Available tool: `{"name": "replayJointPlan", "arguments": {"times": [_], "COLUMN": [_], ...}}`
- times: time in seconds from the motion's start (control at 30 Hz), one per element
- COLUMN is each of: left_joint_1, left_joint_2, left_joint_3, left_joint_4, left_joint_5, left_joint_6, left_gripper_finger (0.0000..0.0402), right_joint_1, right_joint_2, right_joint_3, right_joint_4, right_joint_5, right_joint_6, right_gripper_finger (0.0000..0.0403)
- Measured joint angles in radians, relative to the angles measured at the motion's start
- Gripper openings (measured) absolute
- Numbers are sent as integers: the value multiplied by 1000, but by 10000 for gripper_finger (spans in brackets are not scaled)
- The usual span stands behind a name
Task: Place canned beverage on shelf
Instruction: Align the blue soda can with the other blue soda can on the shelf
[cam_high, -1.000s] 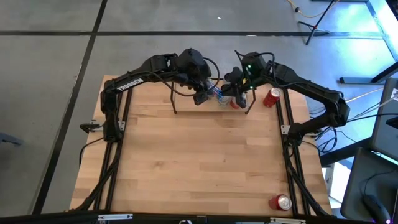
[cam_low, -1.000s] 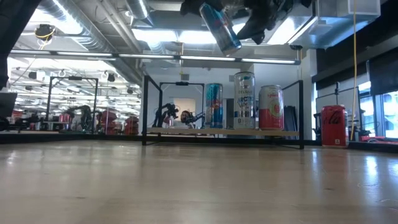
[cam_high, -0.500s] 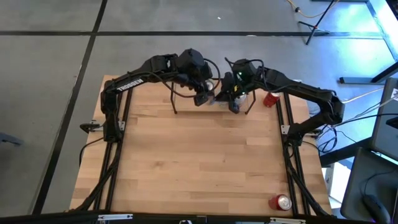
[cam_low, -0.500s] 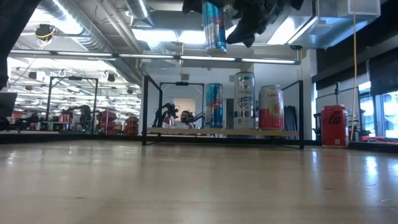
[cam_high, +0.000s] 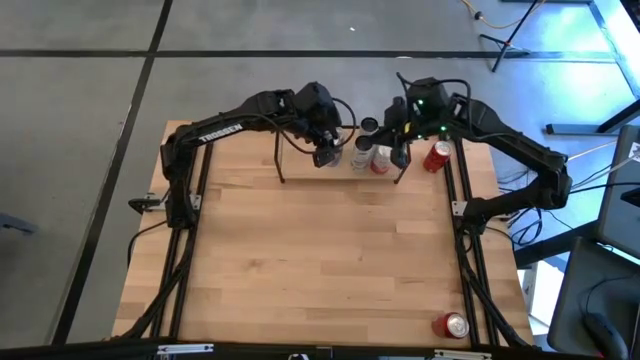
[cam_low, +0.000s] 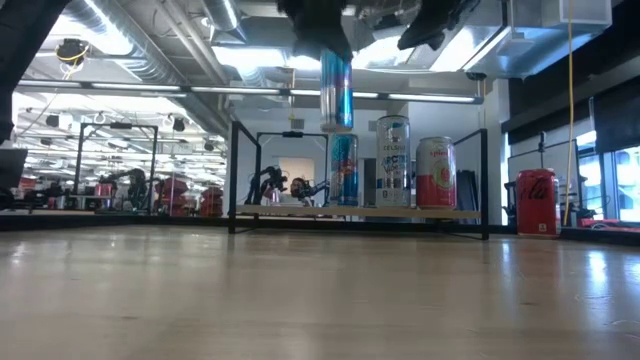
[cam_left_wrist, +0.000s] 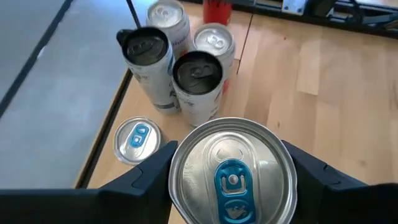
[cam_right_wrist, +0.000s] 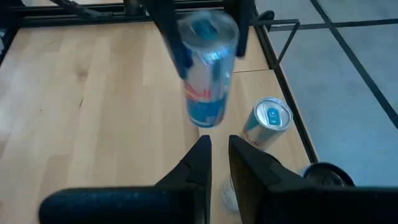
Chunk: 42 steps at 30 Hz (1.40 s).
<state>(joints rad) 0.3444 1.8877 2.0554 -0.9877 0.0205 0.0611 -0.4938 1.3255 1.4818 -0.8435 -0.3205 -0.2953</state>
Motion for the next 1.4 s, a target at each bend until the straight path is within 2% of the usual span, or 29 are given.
{"name": "replayJointPlan", "arguments": {"times": [0.37,0.57,1.13,1.4], "left_joint_1": [37,46,90,87], "left_joint_2": [1,2,3,3], "left_joint_3": [-248,-333,-468,-479], "left_joint_4": [294,389,529,549], "left_joint_5": [15,36,53,52], "left_joint_6": [33,36,28,28], "left_gripper_finger": [204,204,205,244], "right_joint_1": [3,3,3,3], "right_joint_2": [-8,-8,-8,-8], "right_joint_3": [-3,-4,-4,-4], "right_joint_4": [-48,-50,-49,-49], "right_joint_5": [23,22,22,23], "right_joint_6": [1,1,0,0], "right_gripper_finger": [46,46,46,46]}}
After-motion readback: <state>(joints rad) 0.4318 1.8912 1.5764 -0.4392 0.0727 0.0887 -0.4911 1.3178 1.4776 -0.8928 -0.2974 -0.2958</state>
